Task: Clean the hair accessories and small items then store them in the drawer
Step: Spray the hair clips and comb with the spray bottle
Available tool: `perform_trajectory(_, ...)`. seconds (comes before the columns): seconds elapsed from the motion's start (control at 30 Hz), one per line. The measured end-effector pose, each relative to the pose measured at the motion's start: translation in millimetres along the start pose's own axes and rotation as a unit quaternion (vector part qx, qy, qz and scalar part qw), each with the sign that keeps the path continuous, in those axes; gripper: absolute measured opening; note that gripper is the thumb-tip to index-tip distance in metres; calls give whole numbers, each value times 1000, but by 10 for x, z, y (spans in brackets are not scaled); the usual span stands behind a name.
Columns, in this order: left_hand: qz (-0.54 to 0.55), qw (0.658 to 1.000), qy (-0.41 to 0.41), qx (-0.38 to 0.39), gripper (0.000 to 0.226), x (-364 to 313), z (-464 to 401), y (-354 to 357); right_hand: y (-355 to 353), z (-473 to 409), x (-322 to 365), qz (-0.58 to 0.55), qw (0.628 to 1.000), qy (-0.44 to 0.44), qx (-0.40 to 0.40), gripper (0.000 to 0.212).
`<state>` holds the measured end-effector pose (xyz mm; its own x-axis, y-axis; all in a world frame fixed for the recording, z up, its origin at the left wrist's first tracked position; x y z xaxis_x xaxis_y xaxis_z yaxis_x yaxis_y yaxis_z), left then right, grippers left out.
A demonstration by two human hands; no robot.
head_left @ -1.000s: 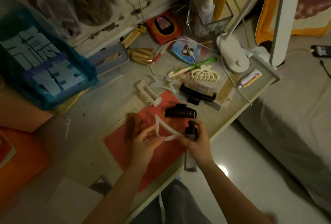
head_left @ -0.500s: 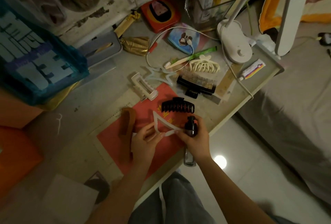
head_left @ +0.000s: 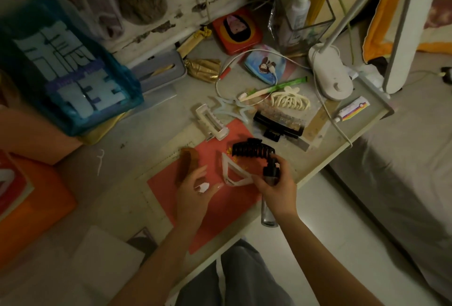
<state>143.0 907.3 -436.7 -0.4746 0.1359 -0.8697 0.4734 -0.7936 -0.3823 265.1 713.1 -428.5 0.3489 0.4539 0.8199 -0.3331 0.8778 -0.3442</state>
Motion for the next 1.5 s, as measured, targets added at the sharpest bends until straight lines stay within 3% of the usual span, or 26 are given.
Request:
perform_trajectory(0.23, -111, 993, -4, -48, 58, 231, 132, -541, 326, 200, 349, 76, 993, -89, 33, 57)
perform_trajectory(0.47, -77, 995, -35, -44, 69, 526, 297, -571, 633, 382, 405, 102, 986, -103, 80, 53)
perform_trajectory(0.73, -62, 995, -37, -66, 60, 589, 314, -593, 653, 467, 395, 100, 985, -122, 68, 55)
perform_trajectory(1.03, -51, 992, -101, -62, 42, 629, 297, -604, 590, 554, 444, 92, 987, -129, 38, 54)
perform_trajectory(1.13, 10, 994, -89, -61, 30, 607, 321, -603, 574, 596, 469, 92, 987, -129, 33, 55)
perform_trajectory(1.27, 95, 990, -90, -60, 35, 590, 384, -676, 566, 638, 482, 78, 989, -123, 34, 53)
perform_trajectory(1.5, 120, 989, -20, -89, 23, 169, 347, -1099, 629, 771, 753, 22, 992, -121, 41, 54)
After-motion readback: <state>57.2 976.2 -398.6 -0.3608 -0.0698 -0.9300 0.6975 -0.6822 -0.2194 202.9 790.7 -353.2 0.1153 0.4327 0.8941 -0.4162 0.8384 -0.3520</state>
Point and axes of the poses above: each hand's wrist, its own z-axis away from the middle knuckle, its own y-axis out of the palm, x = y × z, the point moved 9 cm from there along -z, towards the middle knuckle, and after that the axes turned 9 degrees about y, right-handed, at the moved point
